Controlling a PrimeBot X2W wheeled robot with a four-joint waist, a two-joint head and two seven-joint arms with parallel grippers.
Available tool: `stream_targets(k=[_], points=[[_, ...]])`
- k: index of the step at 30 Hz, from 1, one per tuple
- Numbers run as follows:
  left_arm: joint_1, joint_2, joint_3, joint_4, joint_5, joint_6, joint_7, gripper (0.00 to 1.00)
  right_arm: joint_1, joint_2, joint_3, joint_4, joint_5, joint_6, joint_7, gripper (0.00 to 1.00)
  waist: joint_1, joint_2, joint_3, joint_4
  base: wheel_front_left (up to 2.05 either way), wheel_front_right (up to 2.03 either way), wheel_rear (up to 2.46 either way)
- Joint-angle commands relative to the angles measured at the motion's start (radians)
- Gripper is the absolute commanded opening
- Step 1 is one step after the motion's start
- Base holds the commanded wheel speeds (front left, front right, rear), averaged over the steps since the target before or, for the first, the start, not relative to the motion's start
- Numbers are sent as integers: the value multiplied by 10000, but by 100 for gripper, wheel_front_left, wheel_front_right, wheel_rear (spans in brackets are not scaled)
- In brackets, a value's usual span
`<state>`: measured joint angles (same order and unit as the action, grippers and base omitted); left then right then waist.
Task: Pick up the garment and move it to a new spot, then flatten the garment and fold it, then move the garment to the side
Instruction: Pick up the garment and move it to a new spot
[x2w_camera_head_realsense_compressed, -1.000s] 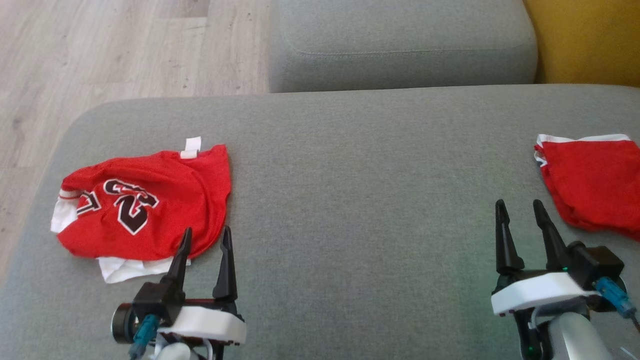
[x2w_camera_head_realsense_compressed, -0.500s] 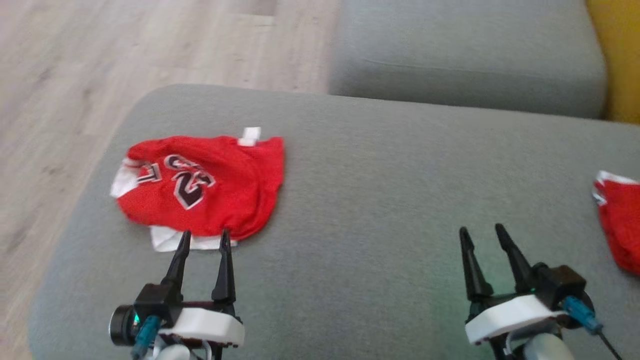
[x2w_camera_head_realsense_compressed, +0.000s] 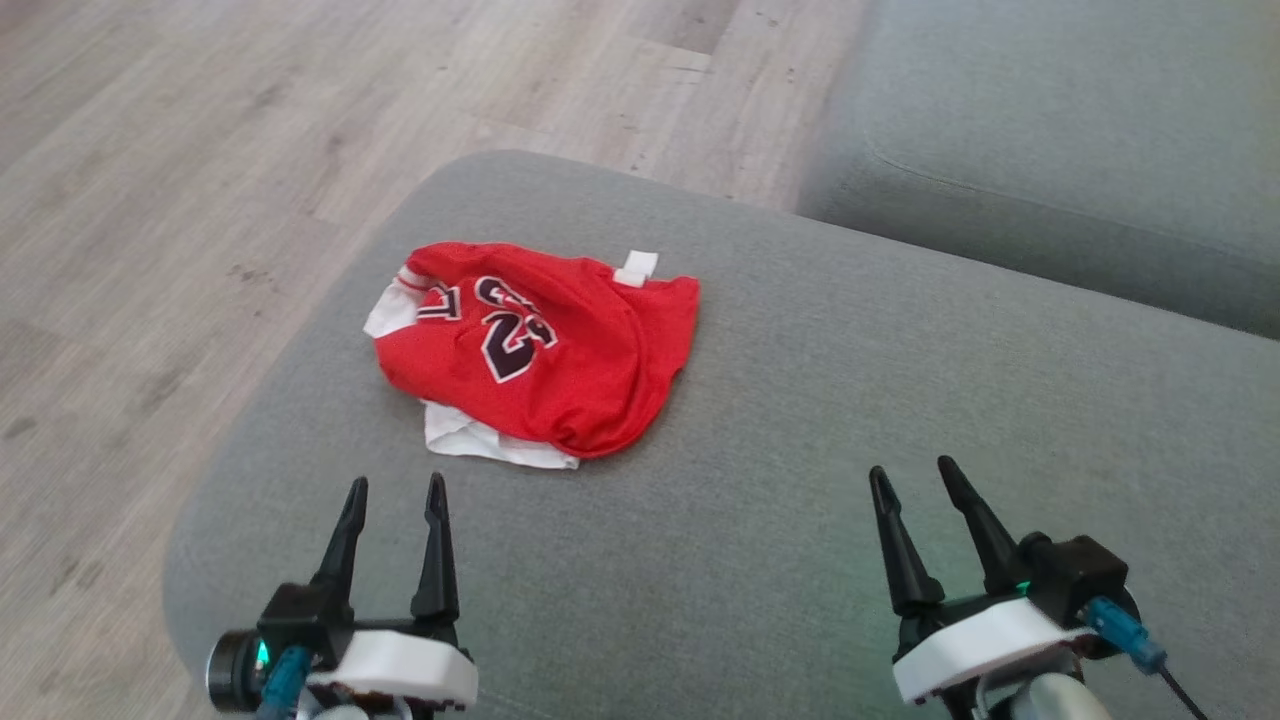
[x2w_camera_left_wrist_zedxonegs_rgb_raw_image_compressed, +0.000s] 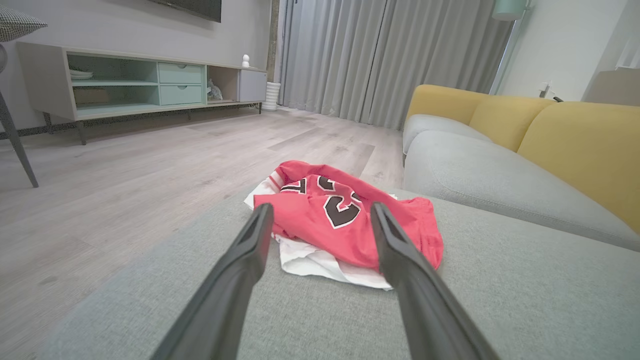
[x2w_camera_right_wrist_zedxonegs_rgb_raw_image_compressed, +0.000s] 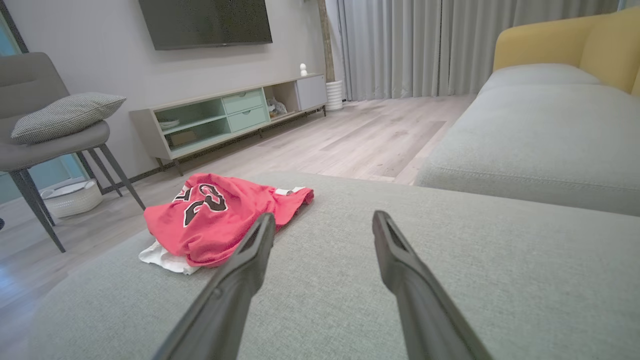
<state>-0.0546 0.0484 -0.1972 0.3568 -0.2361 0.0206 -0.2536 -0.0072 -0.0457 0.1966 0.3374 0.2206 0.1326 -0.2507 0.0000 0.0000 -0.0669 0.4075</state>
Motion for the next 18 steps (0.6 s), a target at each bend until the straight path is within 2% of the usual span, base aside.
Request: stream_targets(k=[1, 7, 12, 18], points=[[-264, 18, 286, -239, 119, -5, -82, 100, -176, -45, 267, -289, 99, -19, -110, 100, 0, 0, -40, 140, 0, 0, 0], [-225, 18, 345, -242, 155, 2, -82, 100, -217, -45, 546, -289, 207, -19, -110, 100, 0, 0, -21, 207, 0, 0, 0], [-375, 20, 310, -182, 218, -82, -82, 100, -298, -45, 586, -300, 215, -19, -110, 100, 0, 0, 194, -46, 0, 0, 0], [-1723, 173, -198, 337, 523, -612, 177, 100, -691, -45, 201, -449, -98, -19, -110, 100, 0, 0, 1087, -652, 0, 0, 0]])
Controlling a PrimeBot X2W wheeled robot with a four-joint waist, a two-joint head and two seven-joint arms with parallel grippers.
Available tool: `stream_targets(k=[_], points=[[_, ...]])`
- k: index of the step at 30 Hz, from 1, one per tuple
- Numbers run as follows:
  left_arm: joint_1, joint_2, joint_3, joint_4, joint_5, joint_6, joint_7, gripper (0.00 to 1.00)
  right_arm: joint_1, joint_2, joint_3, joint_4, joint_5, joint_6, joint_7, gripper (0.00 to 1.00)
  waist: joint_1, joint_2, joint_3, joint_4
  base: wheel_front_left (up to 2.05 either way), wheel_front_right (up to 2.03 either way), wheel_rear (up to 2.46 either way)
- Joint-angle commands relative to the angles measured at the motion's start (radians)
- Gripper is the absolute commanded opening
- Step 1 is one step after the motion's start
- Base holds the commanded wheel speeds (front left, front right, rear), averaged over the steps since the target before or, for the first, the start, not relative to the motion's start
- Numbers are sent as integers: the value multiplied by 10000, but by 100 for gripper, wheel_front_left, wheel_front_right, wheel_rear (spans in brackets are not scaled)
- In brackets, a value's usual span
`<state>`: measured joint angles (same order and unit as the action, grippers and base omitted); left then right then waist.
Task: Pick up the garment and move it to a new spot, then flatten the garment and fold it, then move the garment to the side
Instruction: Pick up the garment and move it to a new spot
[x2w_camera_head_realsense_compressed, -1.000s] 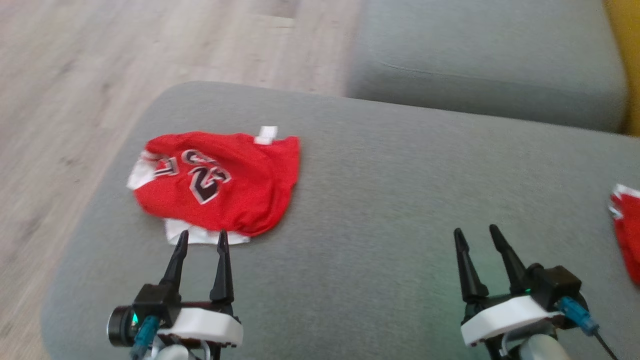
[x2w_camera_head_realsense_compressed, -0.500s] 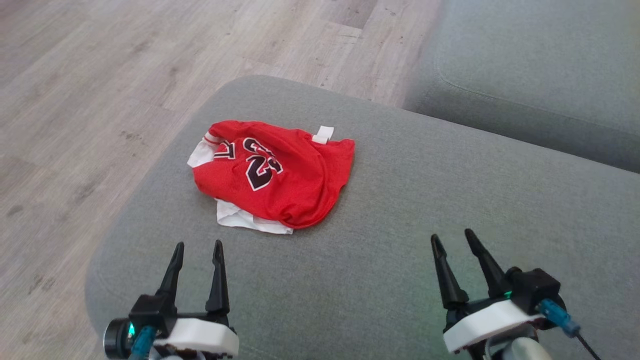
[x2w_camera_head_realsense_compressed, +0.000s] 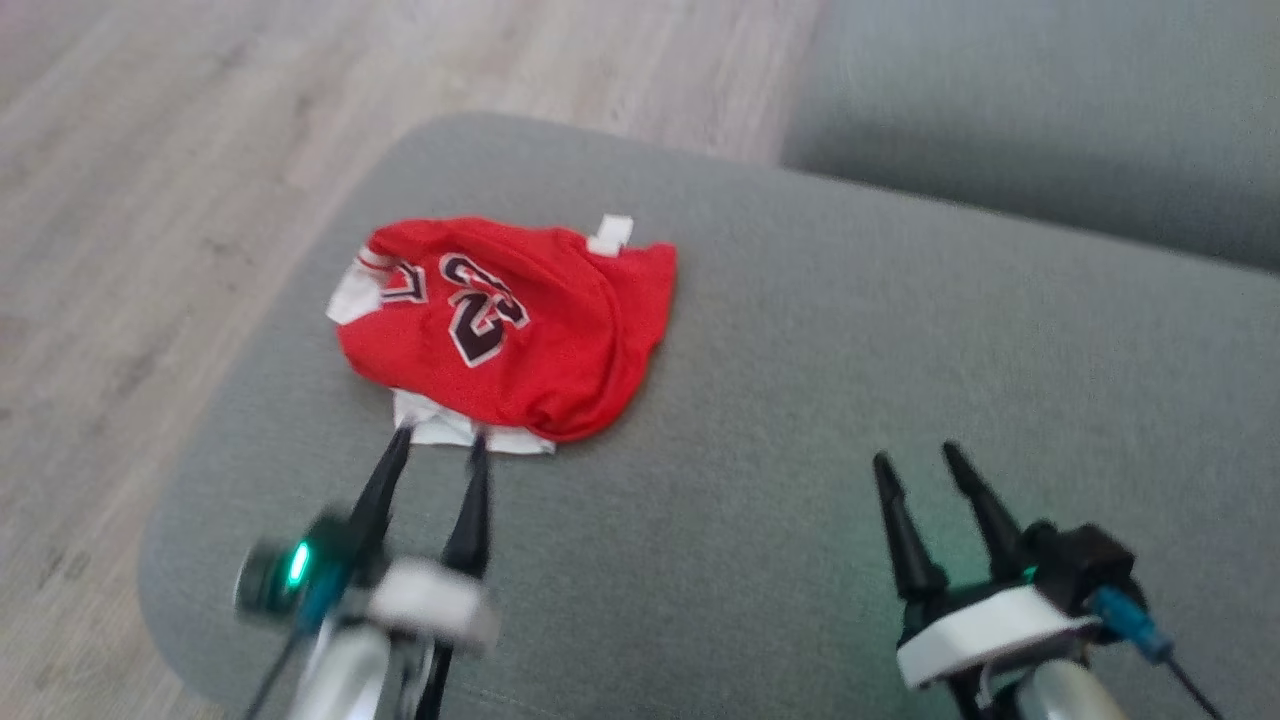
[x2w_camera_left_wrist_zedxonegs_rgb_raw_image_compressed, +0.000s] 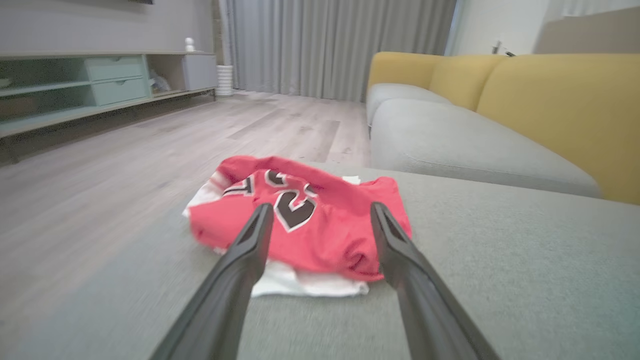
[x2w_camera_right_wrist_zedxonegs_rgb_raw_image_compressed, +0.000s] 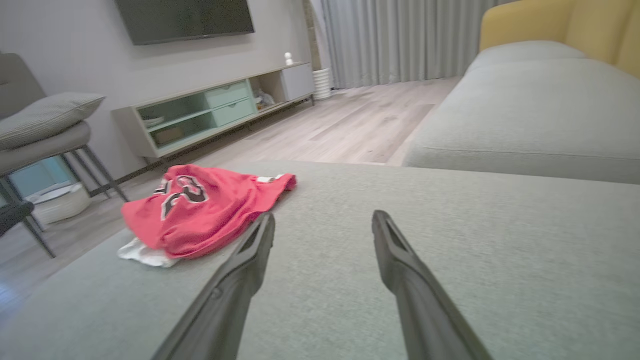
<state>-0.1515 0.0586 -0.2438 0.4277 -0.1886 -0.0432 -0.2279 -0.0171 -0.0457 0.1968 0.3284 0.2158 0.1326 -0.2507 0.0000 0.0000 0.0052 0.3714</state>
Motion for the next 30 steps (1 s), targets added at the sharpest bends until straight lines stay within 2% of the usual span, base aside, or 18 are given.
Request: stream_targets(k=[1, 6, 10, 14, 20, 22, 24, 30], points=[[-1159, 110, 99, -244, 118, -130, 167, 100, -685, -45, 92, -409, -109, -19, -110, 100, 0, 0, 566, -393, 0, 0, 0], [-3448, 418, -841, 624, 132, -758, 1931, 100, -1234, -45, -279, -741, -424, -19, -110, 100, 0, 0, 1682, -1023, 0, 0, 0], [-5154, 783, -1470, 1490, -525, -863, 3394, 100, -1673, -45, -325, -1112, -475, -19, -110, 100, 0, 0, 2552, -1670, 0, 0, 0], [-6455, 1262, -2281, 2221, -1748, -870, 4596, 100, -2095, -45, -294, -1477, -421, -19, -110, 100, 0, 0, 3280, -2301, 0, 0, 0], [-7669, 2241, -2866, 3120, -3438, -872, 6167, 100, -2514, -45, -49, -1770, -126, -19, -110, 100, 0, 0, 3930, -3190, 0, 0, 0], [-7831, 2374, -2920, 3247, -3633, -872, 6360, 100, -2548, -45, -33, -1789, -74, -19, -110, 100, 0, 0, 3984, -3274, 0, 0, 0], [-8223, 2748, -3148, 3671, -4000, -873, 6943, 100, -2640, -45, 29, -1879, 31, -19, -110, 100, 0, 0, 4138, -3540, 0, 0, 0], [-8623, 3089, -3402, 4286, -4666, -873, 7604, 100, -2734, -45, 22, -2055, 164, -19, -111, 100, 0, 0, 4301, -3857, 0, 0, 0]])
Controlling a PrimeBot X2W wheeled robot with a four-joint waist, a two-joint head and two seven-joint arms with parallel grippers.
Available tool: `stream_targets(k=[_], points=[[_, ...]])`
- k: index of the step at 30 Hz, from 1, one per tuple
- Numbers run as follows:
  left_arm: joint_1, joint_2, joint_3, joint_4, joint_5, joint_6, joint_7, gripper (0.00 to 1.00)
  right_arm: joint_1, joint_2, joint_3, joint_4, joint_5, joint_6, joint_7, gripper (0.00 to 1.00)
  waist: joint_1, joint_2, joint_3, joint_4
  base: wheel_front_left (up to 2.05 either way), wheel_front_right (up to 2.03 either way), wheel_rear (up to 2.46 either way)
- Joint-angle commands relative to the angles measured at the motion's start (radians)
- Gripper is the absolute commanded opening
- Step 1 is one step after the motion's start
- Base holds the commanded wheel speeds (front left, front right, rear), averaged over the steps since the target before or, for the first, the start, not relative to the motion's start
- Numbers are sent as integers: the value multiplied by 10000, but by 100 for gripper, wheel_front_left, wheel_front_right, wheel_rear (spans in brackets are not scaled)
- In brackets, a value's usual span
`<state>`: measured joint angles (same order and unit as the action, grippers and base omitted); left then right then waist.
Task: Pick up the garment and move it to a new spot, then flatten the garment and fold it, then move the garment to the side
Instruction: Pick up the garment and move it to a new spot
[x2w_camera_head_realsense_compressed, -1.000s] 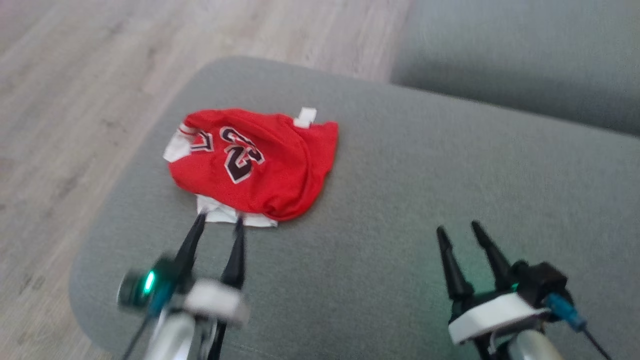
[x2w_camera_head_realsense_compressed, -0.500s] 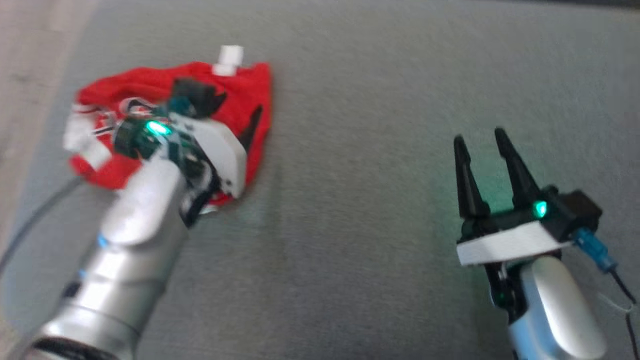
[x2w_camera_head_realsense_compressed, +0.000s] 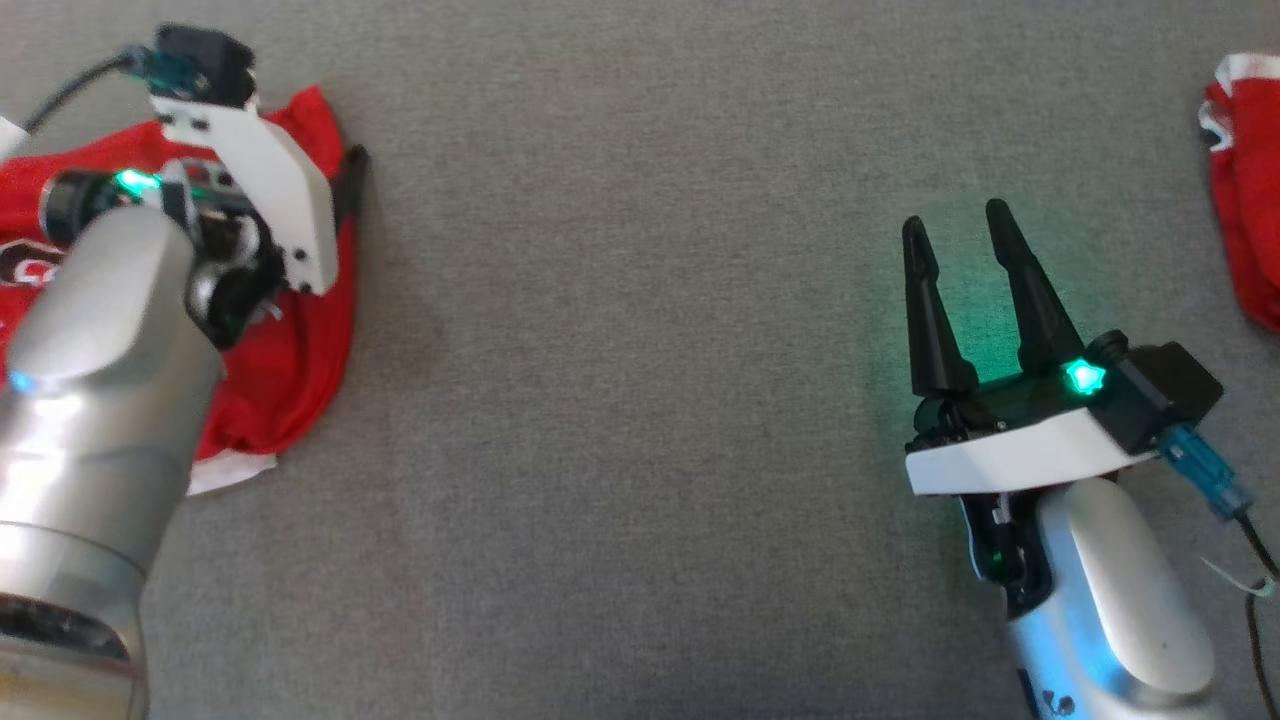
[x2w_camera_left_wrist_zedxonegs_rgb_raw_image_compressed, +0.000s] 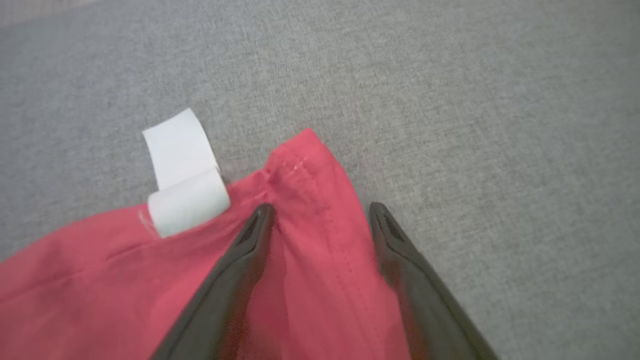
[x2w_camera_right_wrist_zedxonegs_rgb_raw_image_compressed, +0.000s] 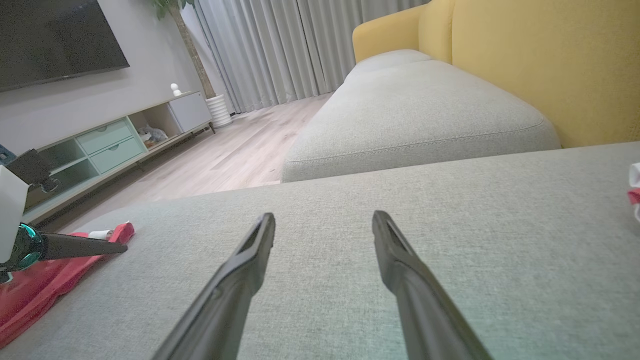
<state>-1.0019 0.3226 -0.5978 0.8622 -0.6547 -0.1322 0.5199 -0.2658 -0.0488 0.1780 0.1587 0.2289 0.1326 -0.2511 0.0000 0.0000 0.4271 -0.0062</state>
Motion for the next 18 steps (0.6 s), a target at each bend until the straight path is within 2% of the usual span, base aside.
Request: stream_targets(k=[1, 2, 3, 4, 5, 7, 11, 18], points=[[-151, 456, 96, 53, -71, 16, 206, 100, -259, -14, 202, -375, 36, -19, -107, 100, 0, 0, 105, -106, 0, 0, 0], [-157, 442, 25, 145, -159, 16, 334, 100, -273, -14, 197, -382, 32, -19, -107, 100, 0, 0, 120, -130, 0, 0, 0], [-151, 438, -20, 239, -259, 16, 447, 91, -286, -14, 196, -379, 24, -19, -107, 100, 0, 0, 121, -155, 0, 0, 0], [-140, 440, -51, 319, -350, 16, 515, 40, -300, -14, 194, -371, 15, -19, -107, 100, 0, 0, 108, -185, 0, 0, 0], [-139, 458, -65, 385, -418, 16, 519, 0, -316, -14, 184, -372, 13, -19, -107, 100, 0, 0, 87, -217, 0, 0, 0], [-130, 522, -115, 431, -468, 16, 300, 0, -333, -14, 166, -384, 52, -19, -107, 100, 0, 0, 6, -296, 0, 0, 0], [-261, 555, -158, 327, -326, 16, -987, 0, -307, -14, 136, -350, 117, -19, -107, 100, 0, 0, -260, -488, 0, 0, 0], [-737, -163, -481, -839, -700, 16, -2969, 0, -161, -14, 9, -244, 221, -19, -107, 100, 0, 0, -829, -866, 0, 0, 0]])
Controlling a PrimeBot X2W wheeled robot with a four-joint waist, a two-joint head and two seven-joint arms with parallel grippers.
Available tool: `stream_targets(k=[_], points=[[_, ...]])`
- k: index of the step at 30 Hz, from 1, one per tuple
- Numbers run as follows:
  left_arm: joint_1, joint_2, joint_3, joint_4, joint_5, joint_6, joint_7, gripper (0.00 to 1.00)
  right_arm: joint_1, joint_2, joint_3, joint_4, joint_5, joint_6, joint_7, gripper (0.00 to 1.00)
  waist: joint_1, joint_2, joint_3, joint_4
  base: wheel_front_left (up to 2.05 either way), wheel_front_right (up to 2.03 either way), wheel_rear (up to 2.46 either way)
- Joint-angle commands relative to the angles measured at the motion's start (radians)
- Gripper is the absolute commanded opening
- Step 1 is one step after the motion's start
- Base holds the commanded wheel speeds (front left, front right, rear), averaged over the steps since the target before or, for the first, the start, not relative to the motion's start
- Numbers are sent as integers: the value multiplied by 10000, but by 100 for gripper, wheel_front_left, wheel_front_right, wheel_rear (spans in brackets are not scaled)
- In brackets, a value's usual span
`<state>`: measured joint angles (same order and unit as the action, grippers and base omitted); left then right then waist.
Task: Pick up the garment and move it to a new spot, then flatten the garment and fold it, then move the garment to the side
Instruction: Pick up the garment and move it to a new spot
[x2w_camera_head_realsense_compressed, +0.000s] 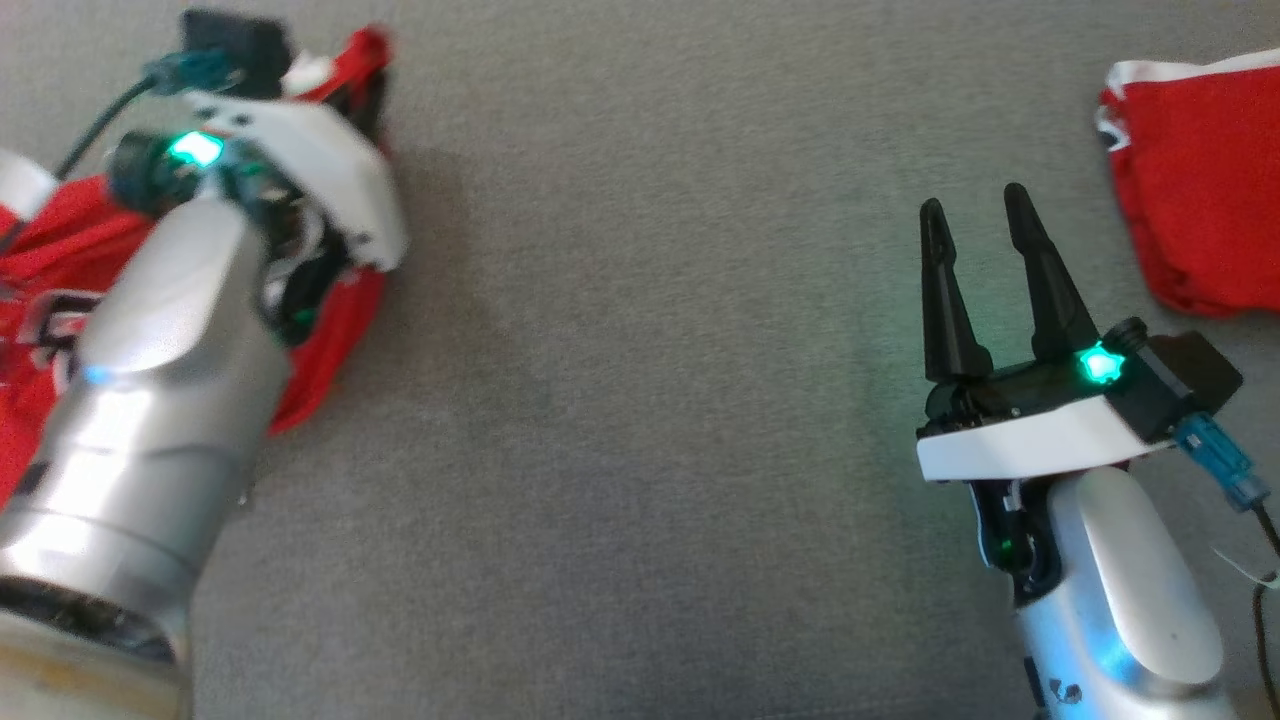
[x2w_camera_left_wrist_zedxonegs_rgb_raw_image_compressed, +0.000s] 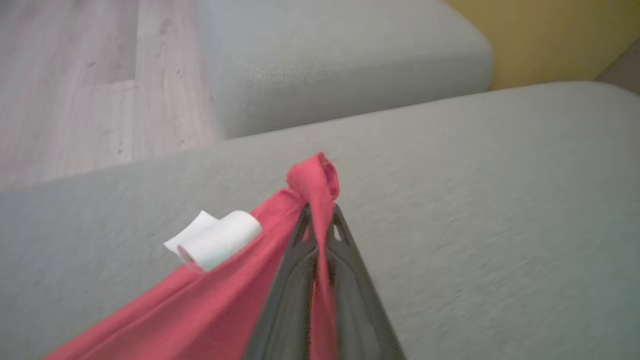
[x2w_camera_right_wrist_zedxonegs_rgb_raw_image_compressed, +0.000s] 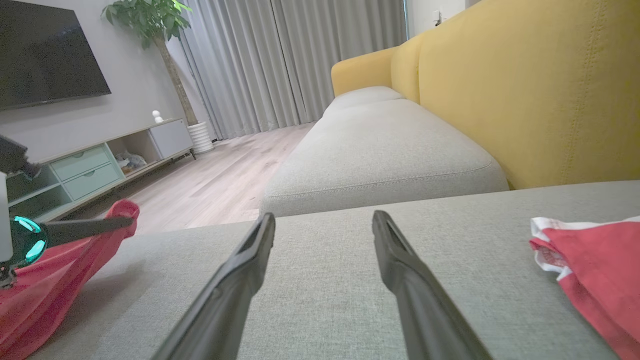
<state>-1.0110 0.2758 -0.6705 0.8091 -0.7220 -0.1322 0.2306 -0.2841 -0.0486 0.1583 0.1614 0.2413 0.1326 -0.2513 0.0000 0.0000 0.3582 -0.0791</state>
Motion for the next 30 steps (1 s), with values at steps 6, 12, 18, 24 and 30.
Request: stream_targets(k=[6, 12, 18, 24, 30], points=[[-1230, -306, -74, -1355, -336, 16, -914, 0, 125, -16, 308, -224, 379, -19, -105, 100, 0, 0, -479, -669, 0, 0, 0], [-1855, -857, -20, -1793, -333, 148, -1355, 0, 223, -16, 523, -231, 727, -19, -105, 100, 0, 0, -573, -1371, 0, 0, 0], [-2397, -1033, 38, -1673, -85, 472, -1736, 0, 197, -16, 738, -284, 1067, -19, -105, 100, 0, 0, -482, -2025, 0, 0, 0], [-3037, -1357, -155, -1002, 192, 515, -1987, 0, 170, -16, 1008, -359, 1353, -19, -105, 100, 0, 0, -171, -2509, 0, 0, 0], [-3551, -1361, -454, 101, 750, 553, -2658, 100, 78, -16, 1150, -440, 1499, -19, -105, 100, 0, 0, 90, -2622, 0, 0, 0]])
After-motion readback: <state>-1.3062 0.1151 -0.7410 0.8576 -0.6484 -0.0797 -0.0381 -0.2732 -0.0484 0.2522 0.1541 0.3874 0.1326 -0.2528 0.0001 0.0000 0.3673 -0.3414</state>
